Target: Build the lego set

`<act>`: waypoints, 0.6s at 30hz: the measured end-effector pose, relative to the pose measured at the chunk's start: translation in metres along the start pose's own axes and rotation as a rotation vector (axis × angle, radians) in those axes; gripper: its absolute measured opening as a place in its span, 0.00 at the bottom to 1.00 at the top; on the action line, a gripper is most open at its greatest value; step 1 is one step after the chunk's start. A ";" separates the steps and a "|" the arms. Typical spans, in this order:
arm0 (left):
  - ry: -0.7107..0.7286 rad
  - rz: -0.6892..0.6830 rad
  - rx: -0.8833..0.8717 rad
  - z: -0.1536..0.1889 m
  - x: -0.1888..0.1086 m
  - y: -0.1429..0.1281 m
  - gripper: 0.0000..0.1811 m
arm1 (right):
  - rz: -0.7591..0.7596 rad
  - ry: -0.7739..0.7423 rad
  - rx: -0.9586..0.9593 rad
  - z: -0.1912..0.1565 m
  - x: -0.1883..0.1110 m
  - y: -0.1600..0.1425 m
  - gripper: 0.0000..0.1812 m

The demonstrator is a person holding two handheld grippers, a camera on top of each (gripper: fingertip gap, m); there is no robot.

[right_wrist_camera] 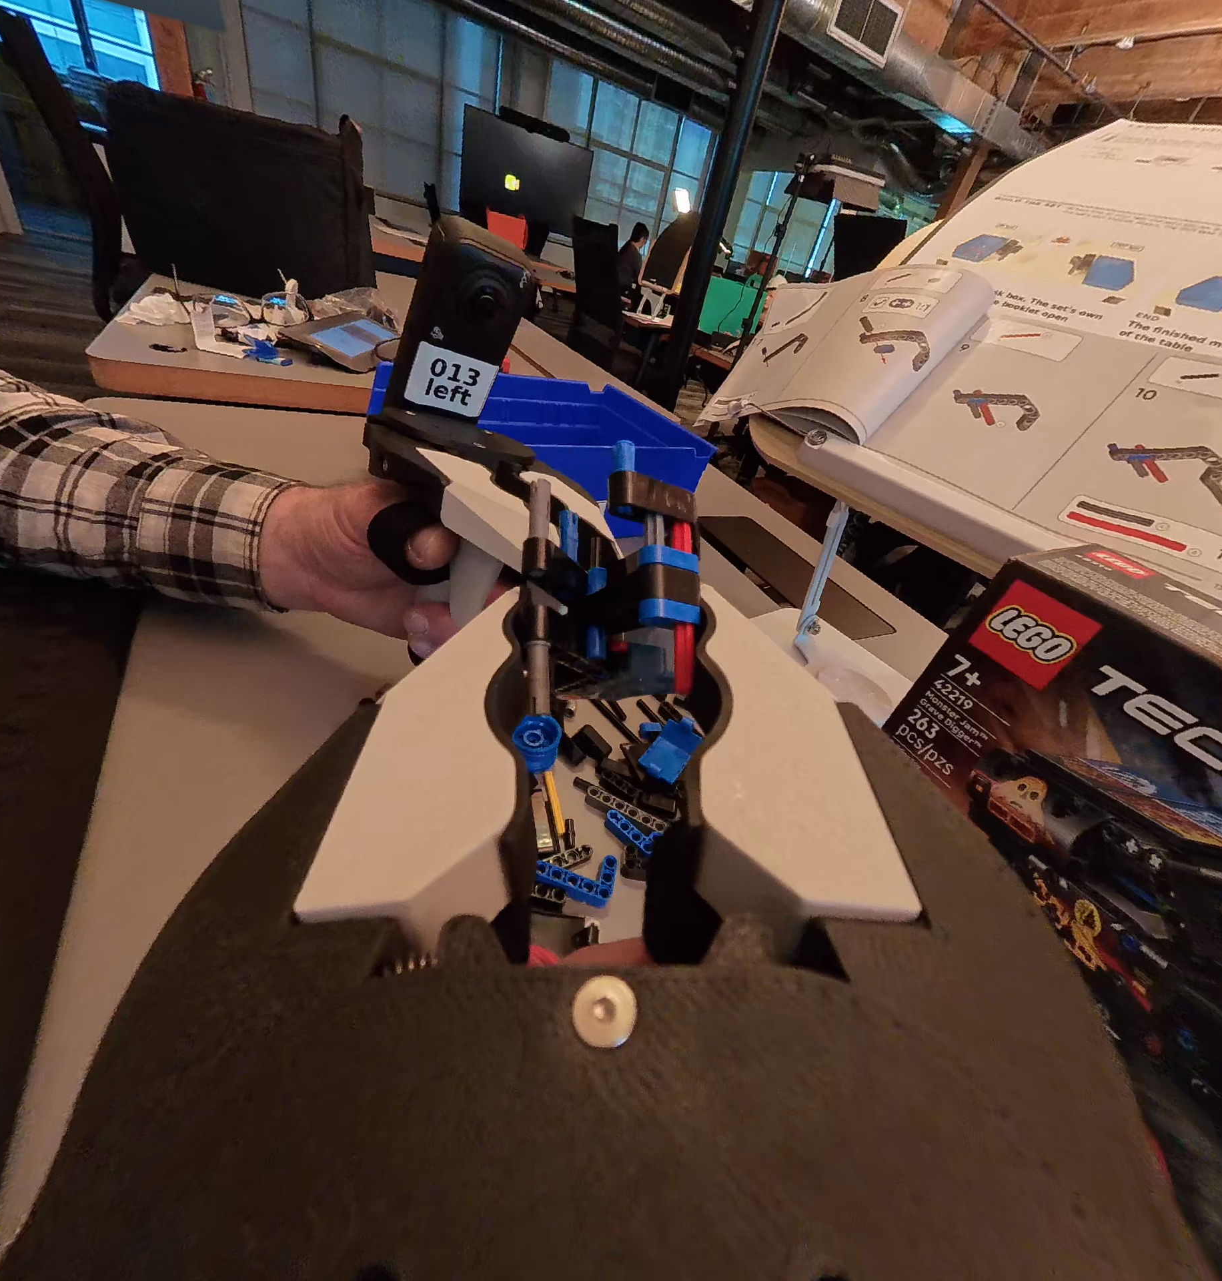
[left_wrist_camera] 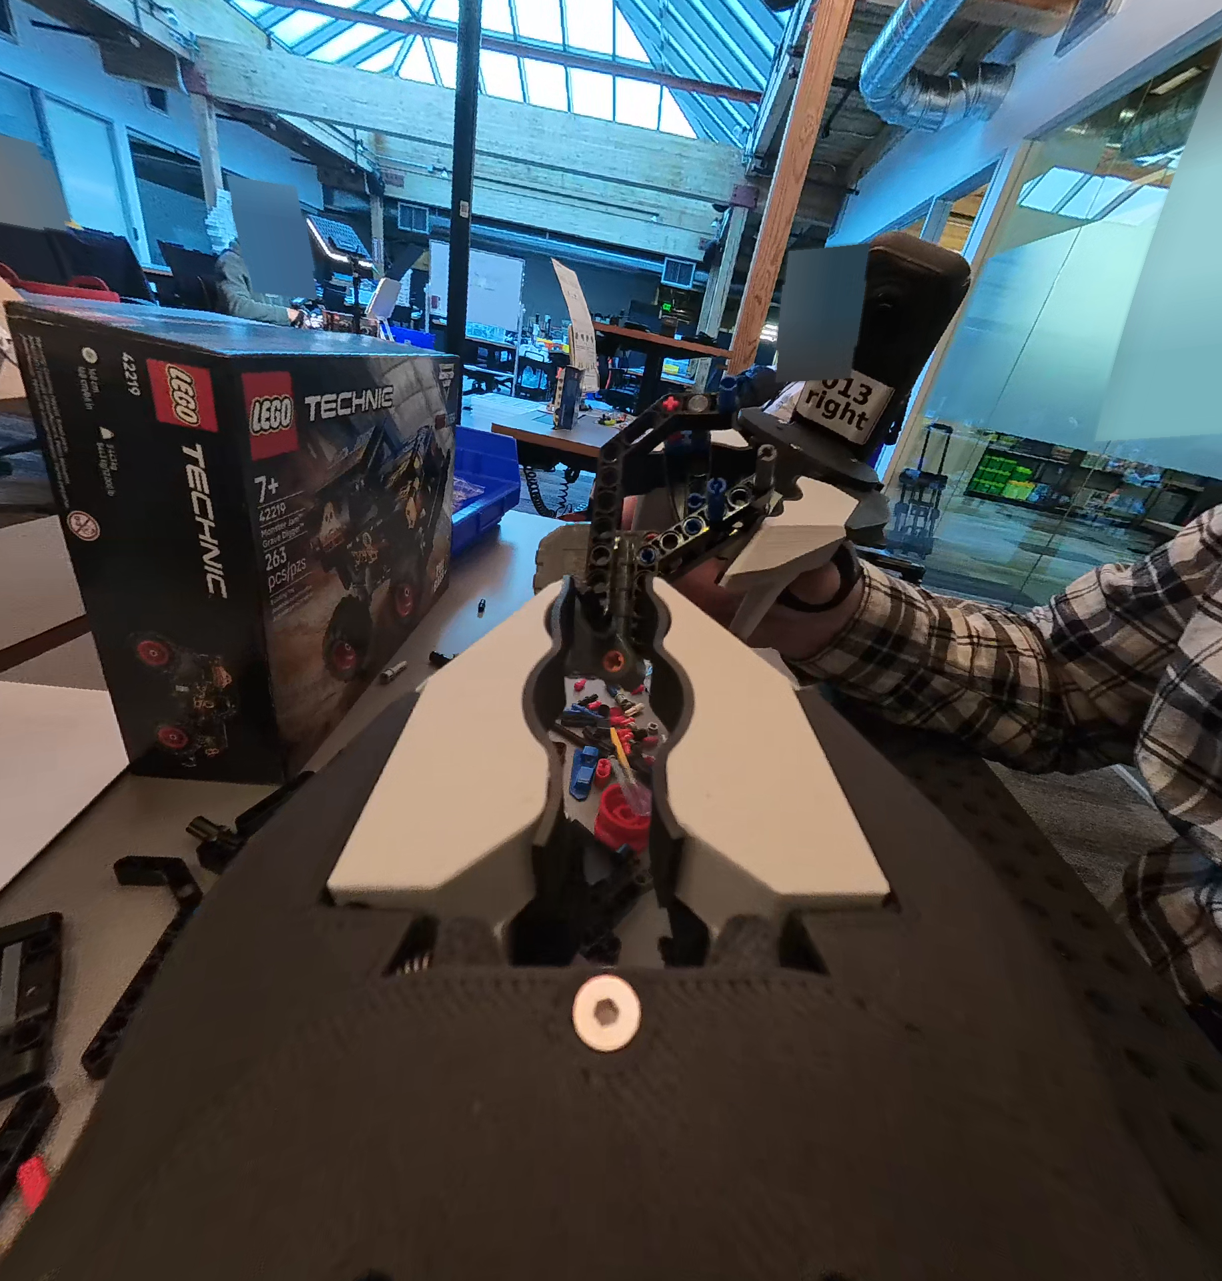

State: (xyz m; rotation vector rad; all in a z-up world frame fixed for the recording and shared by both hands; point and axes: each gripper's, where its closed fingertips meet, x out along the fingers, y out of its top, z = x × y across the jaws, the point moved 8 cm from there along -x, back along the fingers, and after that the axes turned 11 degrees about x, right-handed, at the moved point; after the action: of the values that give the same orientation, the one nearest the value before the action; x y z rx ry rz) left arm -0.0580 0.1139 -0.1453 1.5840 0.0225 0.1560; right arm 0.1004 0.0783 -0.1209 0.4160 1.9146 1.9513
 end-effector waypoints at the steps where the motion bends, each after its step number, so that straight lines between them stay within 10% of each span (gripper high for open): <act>1: 0.004 -0.002 0.002 0.000 0.000 0.000 0.09 | 0.000 -0.002 0.001 0.000 0.000 0.000 0.23; 18: 0.046 -0.043 0.067 -0.004 -0.005 0.001 0.12 | 0.008 -0.041 -0.015 0.005 -0.005 0.002 0.23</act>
State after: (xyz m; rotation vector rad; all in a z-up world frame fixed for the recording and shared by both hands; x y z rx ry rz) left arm -0.0636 0.1175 -0.1447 1.6451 0.0981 0.1593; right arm 0.1066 0.0805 -0.1182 0.4572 1.8748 1.9457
